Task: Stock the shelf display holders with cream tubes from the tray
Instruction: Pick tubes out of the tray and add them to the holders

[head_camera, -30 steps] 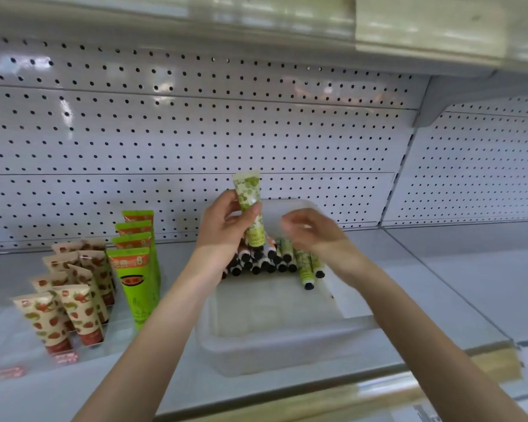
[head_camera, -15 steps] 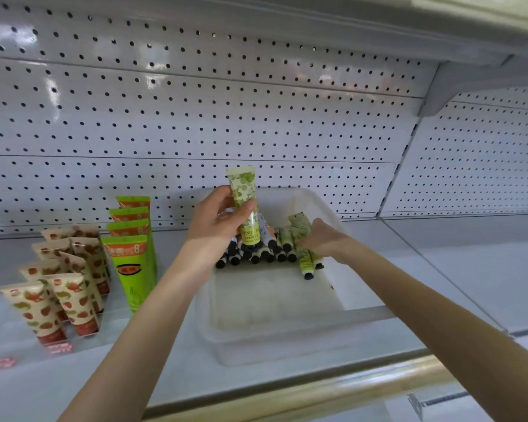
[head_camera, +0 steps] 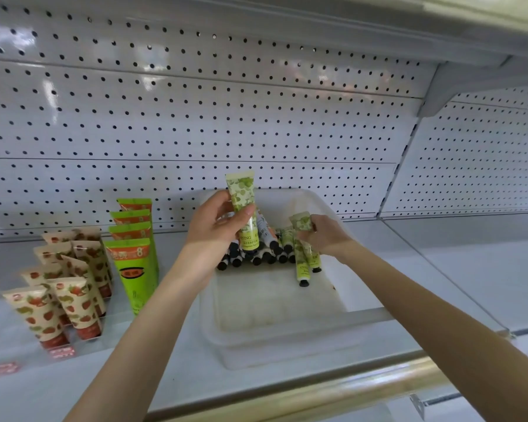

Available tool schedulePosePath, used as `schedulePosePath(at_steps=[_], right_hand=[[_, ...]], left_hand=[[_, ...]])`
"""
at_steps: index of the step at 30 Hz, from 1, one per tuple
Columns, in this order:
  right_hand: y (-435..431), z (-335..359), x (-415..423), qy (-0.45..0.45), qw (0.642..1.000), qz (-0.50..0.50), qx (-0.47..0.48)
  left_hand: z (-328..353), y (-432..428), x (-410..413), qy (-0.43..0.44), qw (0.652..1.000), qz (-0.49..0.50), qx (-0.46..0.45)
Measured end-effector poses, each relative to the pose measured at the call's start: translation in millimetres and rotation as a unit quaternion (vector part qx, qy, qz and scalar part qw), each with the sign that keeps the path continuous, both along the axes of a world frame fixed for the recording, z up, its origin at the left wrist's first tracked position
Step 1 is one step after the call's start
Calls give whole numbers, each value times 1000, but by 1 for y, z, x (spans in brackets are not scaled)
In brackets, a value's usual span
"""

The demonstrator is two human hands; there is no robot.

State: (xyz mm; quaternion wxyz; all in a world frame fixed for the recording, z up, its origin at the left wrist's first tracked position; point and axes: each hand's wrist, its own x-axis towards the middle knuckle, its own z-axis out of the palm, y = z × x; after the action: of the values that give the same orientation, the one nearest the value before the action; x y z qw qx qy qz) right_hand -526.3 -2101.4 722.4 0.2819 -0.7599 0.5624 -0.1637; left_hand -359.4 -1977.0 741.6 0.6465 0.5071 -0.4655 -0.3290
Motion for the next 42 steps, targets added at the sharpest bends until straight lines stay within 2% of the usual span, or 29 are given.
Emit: schedulePosePath(at_steps=[4,7,12,20,25,28,32,42], right_hand=[[7,13,-3,-114,993,-19,30],[15,25,-7,-220,974,-7,53],[39,44,-7,-323,944,23,65],[90,70,12,-352,934,58,-5],[126,87,33,-386,917,99,13],[143,91,42,-363,924,122,12],[169,93,50,-382,907,178,27],[227,88,90,-359,899,248,39]], left_hand=[[8,9,2,19,1000,1,-3],[17,17,6,12,1000,1,-13],[34,28,18,-6,999,-17,-30],[36,55,37,-11,999,-18,-27],[39,88,42,-10,999,3,-39],[43,112,44,-14,999,17,-48],[42,148,44,-14,998,54,-42],[36,225,74,-18,991,120,-51]])
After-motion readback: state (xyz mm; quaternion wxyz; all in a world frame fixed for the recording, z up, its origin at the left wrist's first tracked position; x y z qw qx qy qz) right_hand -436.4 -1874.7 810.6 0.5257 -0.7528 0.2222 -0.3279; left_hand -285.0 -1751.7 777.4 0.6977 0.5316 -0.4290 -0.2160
